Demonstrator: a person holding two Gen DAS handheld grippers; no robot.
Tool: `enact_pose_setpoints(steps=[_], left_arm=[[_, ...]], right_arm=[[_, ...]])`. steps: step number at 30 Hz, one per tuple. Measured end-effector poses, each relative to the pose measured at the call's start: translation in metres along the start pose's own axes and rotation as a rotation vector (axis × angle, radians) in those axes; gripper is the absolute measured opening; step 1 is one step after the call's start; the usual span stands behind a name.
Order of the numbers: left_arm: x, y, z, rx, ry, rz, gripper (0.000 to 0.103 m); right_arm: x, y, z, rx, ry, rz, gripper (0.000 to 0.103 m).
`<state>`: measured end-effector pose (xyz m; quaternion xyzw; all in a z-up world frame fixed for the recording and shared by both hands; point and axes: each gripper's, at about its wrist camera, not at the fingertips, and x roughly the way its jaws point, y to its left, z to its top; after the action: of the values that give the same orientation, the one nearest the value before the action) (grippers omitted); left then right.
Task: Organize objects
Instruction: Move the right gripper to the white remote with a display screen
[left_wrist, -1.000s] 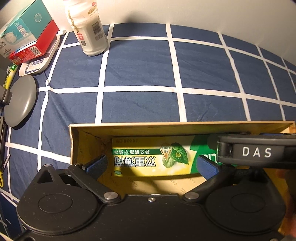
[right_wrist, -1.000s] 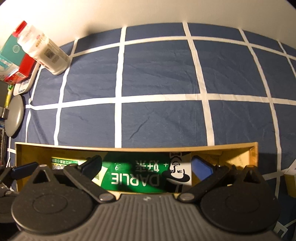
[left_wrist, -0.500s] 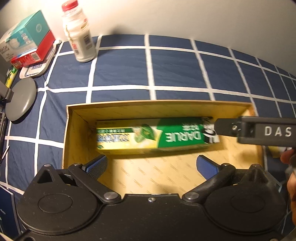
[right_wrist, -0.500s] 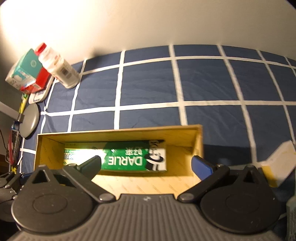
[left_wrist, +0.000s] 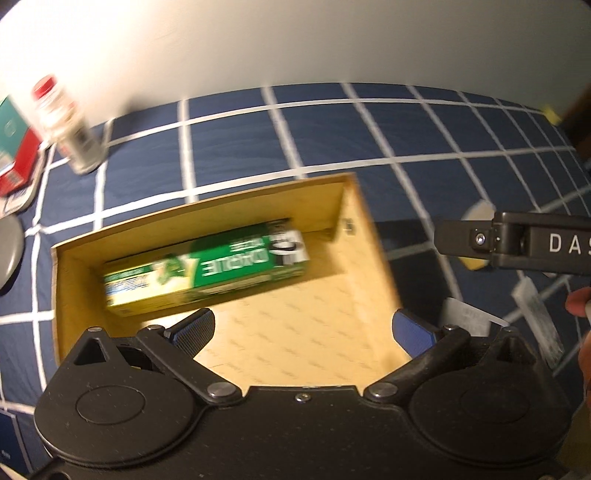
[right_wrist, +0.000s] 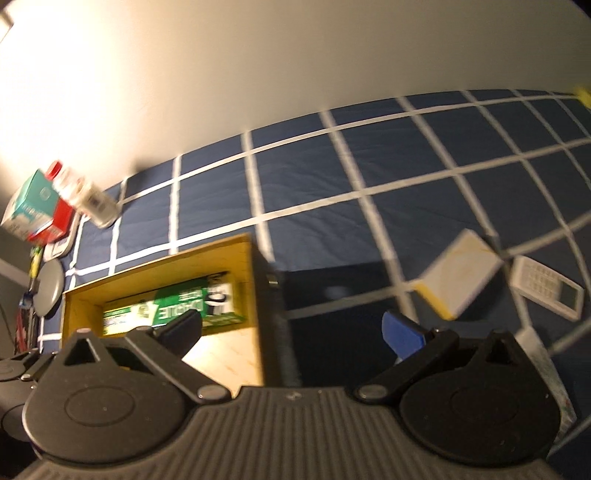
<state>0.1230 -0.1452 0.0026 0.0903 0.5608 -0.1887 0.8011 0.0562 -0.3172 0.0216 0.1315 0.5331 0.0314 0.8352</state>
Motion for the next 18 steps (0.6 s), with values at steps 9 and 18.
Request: enact_pose_setpoints(steps=[9, 18], left_arm=[[-0.002, -0.062, -0.008, 0.126, -0.004, -0.071, 0.103], [0.013, -0.105, -0.018, 0.212, 0.039, -0.119, 0.103]], right_arm=[[-0.037, -0.071, -0.034, 0.154, -0.036, -0.063, 0.103], [-0.046, -0.115, -0.064, 0.27, -0.03, -0.093, 0.103]])
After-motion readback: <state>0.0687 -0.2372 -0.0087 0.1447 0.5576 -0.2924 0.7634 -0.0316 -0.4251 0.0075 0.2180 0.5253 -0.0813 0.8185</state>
